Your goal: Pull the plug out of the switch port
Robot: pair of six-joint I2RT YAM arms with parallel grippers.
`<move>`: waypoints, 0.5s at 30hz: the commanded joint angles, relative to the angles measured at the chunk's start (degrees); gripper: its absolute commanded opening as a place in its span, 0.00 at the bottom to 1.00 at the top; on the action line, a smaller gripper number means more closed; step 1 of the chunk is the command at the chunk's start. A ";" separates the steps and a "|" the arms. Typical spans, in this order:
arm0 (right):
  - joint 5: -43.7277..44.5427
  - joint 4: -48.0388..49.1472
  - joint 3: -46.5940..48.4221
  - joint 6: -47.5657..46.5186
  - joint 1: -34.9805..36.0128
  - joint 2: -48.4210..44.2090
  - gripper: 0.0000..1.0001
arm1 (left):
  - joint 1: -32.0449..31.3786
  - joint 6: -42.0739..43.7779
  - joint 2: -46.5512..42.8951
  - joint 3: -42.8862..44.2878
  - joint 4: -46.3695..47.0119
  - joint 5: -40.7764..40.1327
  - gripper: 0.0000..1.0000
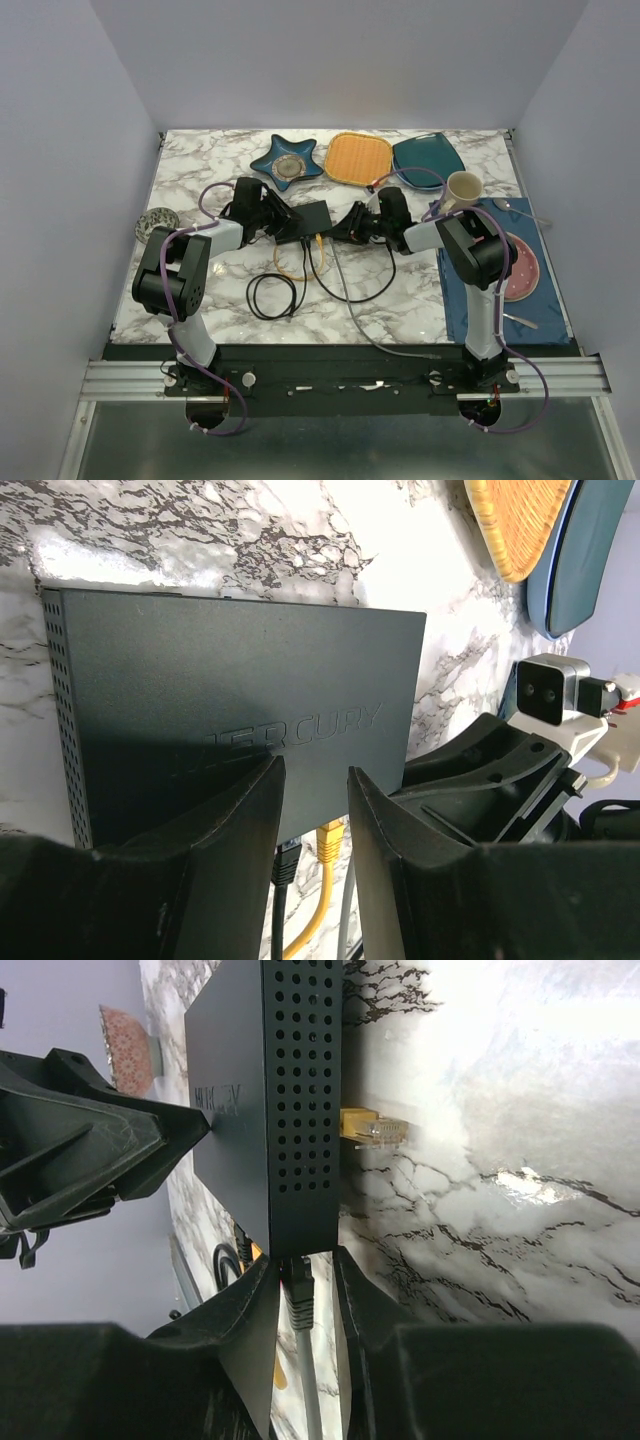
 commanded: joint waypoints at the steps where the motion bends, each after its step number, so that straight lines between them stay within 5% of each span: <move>1: -0.61 3.15 -0.49 -0.53 0.17 1.30 0.01 | 0.00 1.00 2.20 -1.71 -6.97 -1.50 0.48; 15: -1.32 1.56 -3.31 -4.14 0.17 -0.89 0.01 | -7.38 -5.06 1.05 -2.50 0.85 5.27 0.48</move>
